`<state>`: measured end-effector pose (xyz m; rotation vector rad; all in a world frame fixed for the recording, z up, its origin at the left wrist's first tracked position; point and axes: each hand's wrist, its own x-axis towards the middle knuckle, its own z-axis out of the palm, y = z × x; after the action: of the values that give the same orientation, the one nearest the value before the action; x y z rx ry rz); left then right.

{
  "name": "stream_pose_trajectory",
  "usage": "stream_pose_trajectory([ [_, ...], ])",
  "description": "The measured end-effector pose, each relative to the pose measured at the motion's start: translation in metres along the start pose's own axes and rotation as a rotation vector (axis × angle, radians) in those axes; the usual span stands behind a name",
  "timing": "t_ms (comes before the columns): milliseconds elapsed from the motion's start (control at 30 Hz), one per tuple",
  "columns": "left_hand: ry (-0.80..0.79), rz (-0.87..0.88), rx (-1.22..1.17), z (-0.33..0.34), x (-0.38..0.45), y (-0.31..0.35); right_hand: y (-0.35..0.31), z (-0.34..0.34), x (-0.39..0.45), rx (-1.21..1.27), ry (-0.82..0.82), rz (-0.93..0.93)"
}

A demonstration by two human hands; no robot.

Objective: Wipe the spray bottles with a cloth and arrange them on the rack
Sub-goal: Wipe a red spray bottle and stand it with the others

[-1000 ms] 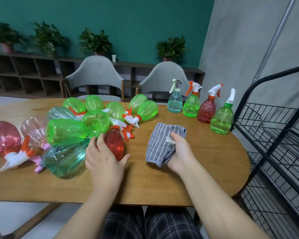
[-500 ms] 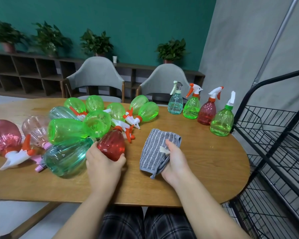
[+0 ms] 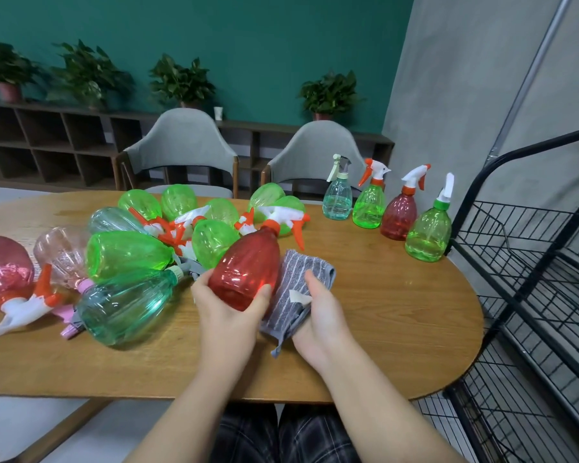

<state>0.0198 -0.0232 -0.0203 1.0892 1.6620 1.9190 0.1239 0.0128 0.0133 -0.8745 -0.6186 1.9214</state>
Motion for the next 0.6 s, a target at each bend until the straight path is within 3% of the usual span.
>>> stream_pose_trajectory([
  [167,-0.208,-0.109,-0.078,0.011,-0.008,0.004,-0.005,-0.006,-0.005,0.002,0.046,-0.069],
  [300,-0.260,-0.428,-0.539,0.017,-0.010,0.009,-0.011,-0.019,-0.007,0.041,0.101,-0.139],
  [600,-0.368,-0.576,-0.773,0.034,-0.019,0.007,-0.008,-0.027,-0.015,0.052,0.172,-0.328],
])
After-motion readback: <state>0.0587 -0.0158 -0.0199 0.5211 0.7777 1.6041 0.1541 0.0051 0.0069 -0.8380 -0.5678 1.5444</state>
